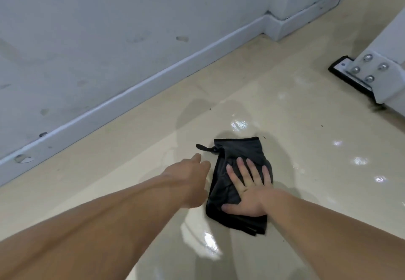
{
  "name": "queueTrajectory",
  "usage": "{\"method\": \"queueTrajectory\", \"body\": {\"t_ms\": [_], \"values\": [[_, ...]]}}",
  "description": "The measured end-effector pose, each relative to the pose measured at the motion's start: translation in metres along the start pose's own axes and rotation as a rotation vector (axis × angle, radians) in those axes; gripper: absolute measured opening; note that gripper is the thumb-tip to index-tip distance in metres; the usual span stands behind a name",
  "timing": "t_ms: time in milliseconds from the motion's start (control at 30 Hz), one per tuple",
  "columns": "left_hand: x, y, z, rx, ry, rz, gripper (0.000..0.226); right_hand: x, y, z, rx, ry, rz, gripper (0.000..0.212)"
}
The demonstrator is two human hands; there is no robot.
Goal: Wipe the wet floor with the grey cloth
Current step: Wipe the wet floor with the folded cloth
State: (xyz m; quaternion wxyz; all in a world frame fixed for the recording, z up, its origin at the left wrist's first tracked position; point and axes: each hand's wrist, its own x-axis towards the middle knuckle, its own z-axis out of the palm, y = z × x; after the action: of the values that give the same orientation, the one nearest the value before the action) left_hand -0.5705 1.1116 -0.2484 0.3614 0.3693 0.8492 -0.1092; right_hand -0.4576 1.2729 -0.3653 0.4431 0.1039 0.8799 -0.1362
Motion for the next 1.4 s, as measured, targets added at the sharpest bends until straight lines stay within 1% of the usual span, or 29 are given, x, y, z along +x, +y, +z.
{"method": "queueTrajectory", "body": {"t_ms": [33, 67, 100, 133, 200, 233, 267, 333, 400, 500, 733, 867, 933, 1033, 1100, 1167, 1233, 1333, 1400], "values": [[0.019, 0.000, 0.003, -0.006, 0.006, 0.004, 0.052, 0.005, 0.000, -0.006, 0.009, -0.012, 0.018, 0.117], [0.036, -0.001, 0.007, -0.003, 0.005, 0.007, 0.057, 0.009, 0.000, -0.013, 0.024, -0.022, 0.036, 0.119], [0.051, -0.004, 0.011, 0.012, 0.009, 0.003, 0.069, 0.014, -0.001, -0.020, 0.044, -0.021, 0.053, 0.120], [0.065, -0.009, 0.015, 0.039, 0.012, -0.020, 0.088, 0.020, -0.001, -0.027, 0.063, -0.019, 0.070, 0.120], [0.086, -0.023, 0.021, 0.134, 0.022, -0.110, 0.126, 0.032, 0.001, -0.044, 0.094, -0.024, 0.107, 0.121], [0.094, -0.030, 0.023, 0.175, 0.029, -0.149, 0.138, 0.038, 0.002, -0.053, 0.100, -0.023, 0.125, 0.121], [0.102, -0.038, 0.024, 0.190, 0.034, -0.169, 0.147, 0.044, 0.003, -0.062, 0.101, -0.020, 0.141, 0.122], [0.114, -0.054, 0.027, 0.125, 0.036, -0.147, 0.155, 0.056, 0.005, -0.077, 0.101, -0.016, 0.169, 0.123], [0.118, -0.063, 0.032, 0.041, 0.042, -0.099, 0.156, 0.063, 0.007, -0.090, 0.117, -0.007, 0.189, 0.123], [0.118, -0.067, 0.040, -0.006, 0.065, -0.075, 0.152, 0.072, 0.009, -0.101, 0.138, 0.006, 0.201, 0.123], [0.126, -0.068, 0.034, 0.027, 0.019, -0.032, 0.150, 0.079, -0.002, -0.121, 0.140, -0.037, 0.310, 0.125], [0.127, -0.069, 0.033, 0.016, 0.015, -0.028, 0.151, 0.081, -0.014, -0.116, 0.134, 0.003, 0.341, 0.125], [0.126, -0.068, 0.032, 0.013, -0.002, -0.025, 0.151, 0.076, -0.024, -0.108, 0.119, 0.005, 0.285, 0.124], [0.128, -0.069, 0.032, 0.005, 0.002, -0.043, 0.152, 0.082, -0.024, -0.097, 0.004, 0.049, 0.107, 0.124], [0.128, -0.070, 0.032, 0.002, 0.002, -0.049, 0.153, 0.096, -0.007, -0.118, -0.099, 0.077, -0.016, 0.127], [0.125, -0.067, 0.031, 0.001, 0.015, -0.067, 0.154, 0.110, 0.009, -0.146, -0.172, 0.121, -0.087, 0.129], [0.124, -0.066, 0.029, 0.001, 0.039, -0.083, 0.155, 0.121, 0.015, -0.162, -0.151, 0.186, -0.078, 0.129], [0.120, -0.062, 0.029, -0.010, 0.046, -0.108, 0.157, 0.121, 0.016, -0.153, -0.047, 0.260, -0.026, 0.127], [0.117, -0.058, 0.030, 0.001, 0.062, -0.146, 0.158, 0.114, 0.028, -0.140, 0.070, 0.314, 0.076, 0.123]]}}
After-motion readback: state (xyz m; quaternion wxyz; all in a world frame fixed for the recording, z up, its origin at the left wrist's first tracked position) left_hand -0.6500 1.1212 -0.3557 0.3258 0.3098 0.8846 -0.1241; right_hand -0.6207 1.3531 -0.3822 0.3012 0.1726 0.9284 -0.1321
